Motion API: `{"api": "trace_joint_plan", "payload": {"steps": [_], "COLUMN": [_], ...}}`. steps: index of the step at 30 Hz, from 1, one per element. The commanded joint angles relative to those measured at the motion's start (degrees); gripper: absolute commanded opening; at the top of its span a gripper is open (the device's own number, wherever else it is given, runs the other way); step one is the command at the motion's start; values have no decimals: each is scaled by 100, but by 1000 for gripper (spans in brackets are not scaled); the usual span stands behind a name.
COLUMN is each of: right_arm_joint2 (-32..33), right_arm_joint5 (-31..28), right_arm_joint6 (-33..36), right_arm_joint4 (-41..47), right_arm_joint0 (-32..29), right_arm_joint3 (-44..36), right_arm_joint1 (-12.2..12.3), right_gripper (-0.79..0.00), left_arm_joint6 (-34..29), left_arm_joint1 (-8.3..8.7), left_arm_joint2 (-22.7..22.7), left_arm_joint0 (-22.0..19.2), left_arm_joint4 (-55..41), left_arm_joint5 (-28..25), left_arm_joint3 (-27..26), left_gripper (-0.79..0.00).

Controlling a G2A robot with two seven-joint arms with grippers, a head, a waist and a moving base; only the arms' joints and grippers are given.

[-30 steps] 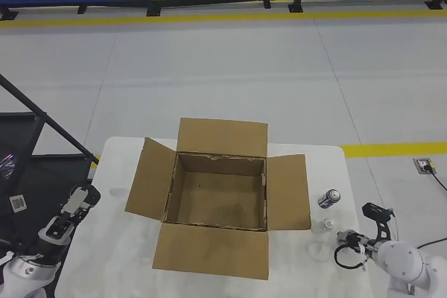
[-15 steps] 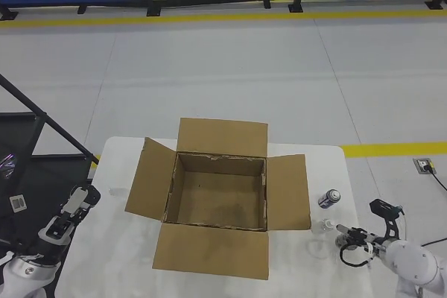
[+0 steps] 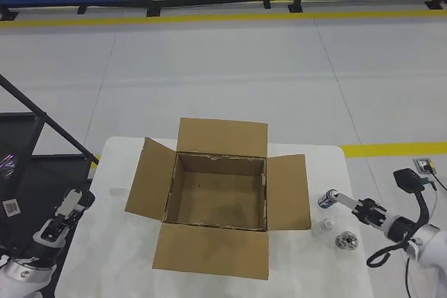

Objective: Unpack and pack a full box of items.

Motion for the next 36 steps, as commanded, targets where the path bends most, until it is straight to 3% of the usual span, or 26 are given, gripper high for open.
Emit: {"api": "trace_joint_plan", "payload": {"steps": [1,6,15,36], "right_arm_joint2": [-379,-1020,-2062,-3070], "right_arm_joint5": [85,115,237,338], "right_arm_joint6": [157,274,167,-217], "right_arm_joint4": [-118,-256,-710,-749], "right_arm_joint0": [417,1056,1641,1876], "right_arm_joint3": [319,968,1612,1832], "right_arm_joint1": [40,106,155,228], "right_gripper": [0,0,0,0], "left_arm_joint6": [66,90,90,90], "left_arm_joint1": [4,7,7,7], "left_arm_joint2": [-74,-128,-128,-128], "left_arm_joint0": [54,116,116,116], "left_arm_joint4": [18,25,25,25], "left_arm_joint5": [-13,-53,-53,-53], "left_arm_joint3": [50,72,72,72], "left_gripper": [0,0,0,0]}}
